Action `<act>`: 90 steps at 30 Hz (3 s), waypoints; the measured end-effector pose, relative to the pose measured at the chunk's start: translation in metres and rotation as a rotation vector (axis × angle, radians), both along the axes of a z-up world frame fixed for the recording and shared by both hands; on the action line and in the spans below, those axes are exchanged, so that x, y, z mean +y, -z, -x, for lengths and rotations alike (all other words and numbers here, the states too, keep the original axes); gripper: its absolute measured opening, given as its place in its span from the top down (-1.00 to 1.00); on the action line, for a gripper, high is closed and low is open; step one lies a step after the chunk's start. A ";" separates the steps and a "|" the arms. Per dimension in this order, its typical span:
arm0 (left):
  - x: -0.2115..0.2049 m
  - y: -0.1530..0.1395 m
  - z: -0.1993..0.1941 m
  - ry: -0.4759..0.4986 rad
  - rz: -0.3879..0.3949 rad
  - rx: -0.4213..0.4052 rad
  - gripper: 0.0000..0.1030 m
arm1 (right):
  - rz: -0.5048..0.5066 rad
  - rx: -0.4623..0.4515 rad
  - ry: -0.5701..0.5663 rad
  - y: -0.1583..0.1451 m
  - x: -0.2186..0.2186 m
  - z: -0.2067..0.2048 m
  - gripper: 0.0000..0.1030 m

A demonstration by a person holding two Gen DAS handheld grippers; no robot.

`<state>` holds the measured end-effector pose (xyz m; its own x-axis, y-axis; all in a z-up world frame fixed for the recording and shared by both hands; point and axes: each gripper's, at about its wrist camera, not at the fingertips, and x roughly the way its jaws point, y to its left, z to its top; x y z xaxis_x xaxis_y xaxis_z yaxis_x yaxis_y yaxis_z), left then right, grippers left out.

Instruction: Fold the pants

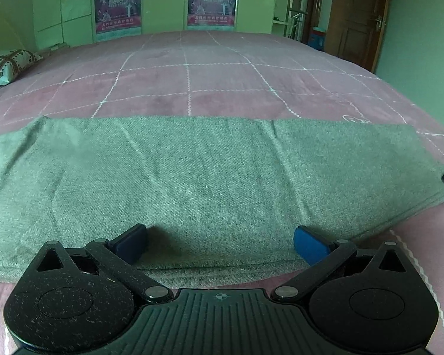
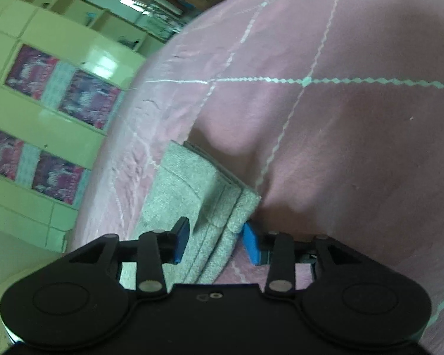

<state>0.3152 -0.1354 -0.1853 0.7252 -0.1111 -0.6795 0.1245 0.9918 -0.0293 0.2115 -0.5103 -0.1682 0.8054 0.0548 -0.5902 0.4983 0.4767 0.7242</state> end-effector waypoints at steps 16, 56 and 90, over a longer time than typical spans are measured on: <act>0.000 -0.006 0.001 -0.076 0.025 -0.015 -1.00 | 0.013 -0.053 -0.039 0.011 0.001 0.013 0.71; 0.320 -0.049 0.070 -0.530 0.088 -0.166 -1.00 | 0.353 -0.053 -0.179 -0.074 0.111 -0.044 0.86; 0.257 -0.020 0.027 -0.254 0.043 -0.088 -1.00 | 0.741 -0.044 -0.645 -0.041 0.333 -0.058 0.95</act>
